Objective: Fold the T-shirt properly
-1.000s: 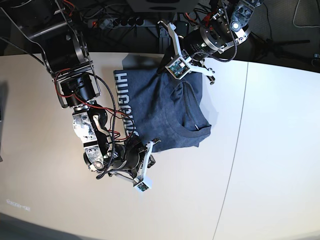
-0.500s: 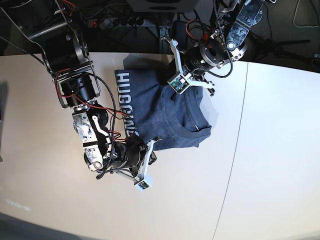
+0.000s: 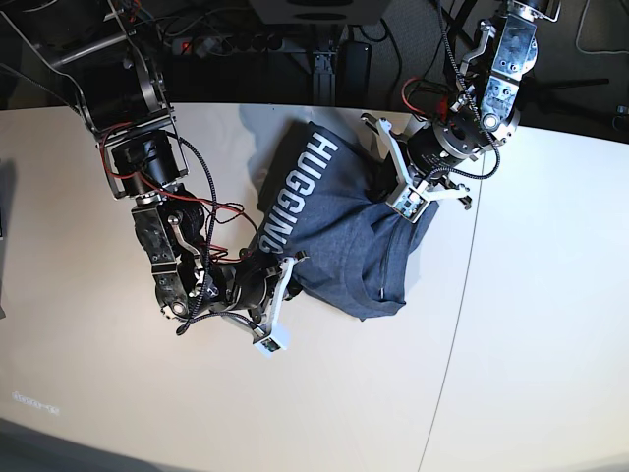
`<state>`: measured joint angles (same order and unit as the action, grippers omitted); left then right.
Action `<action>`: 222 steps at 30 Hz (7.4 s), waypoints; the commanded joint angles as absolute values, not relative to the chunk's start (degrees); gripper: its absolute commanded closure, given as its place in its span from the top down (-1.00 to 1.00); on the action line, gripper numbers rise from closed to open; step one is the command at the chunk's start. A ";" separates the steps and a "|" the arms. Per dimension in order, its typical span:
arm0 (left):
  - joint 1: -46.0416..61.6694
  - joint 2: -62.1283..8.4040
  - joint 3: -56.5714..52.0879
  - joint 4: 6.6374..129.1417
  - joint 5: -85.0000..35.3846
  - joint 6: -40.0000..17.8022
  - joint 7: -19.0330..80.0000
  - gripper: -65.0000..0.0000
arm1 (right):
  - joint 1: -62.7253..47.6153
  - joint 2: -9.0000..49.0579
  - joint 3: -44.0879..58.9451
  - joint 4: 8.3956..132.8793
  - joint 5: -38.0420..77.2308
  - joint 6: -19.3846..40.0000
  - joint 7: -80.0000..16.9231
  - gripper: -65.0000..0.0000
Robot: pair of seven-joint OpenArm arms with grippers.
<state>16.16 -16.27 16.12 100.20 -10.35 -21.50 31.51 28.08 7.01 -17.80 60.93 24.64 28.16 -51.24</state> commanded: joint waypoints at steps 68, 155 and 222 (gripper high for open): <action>-1.72 -27.05 9.80 95.68 -31.27 -23.99 36.03 -1.00 | 16.97 0.62 -14.22 85.30 32.29 32.95 -52.47 -1.00; 10.96 -19.05 9.30 96.14 -25.41 -26.85 31.90 -1.00 | 18.83 1.10 -20.12 73.67 23.97 32.91 -46.00 -1.00; 52.16 -20.49 -25.17 104.62 -28.56 -29.02 30.44 -1.00 | -42.83 15.40 7.27 111.11 30.33 32.88 -52.42 -1.00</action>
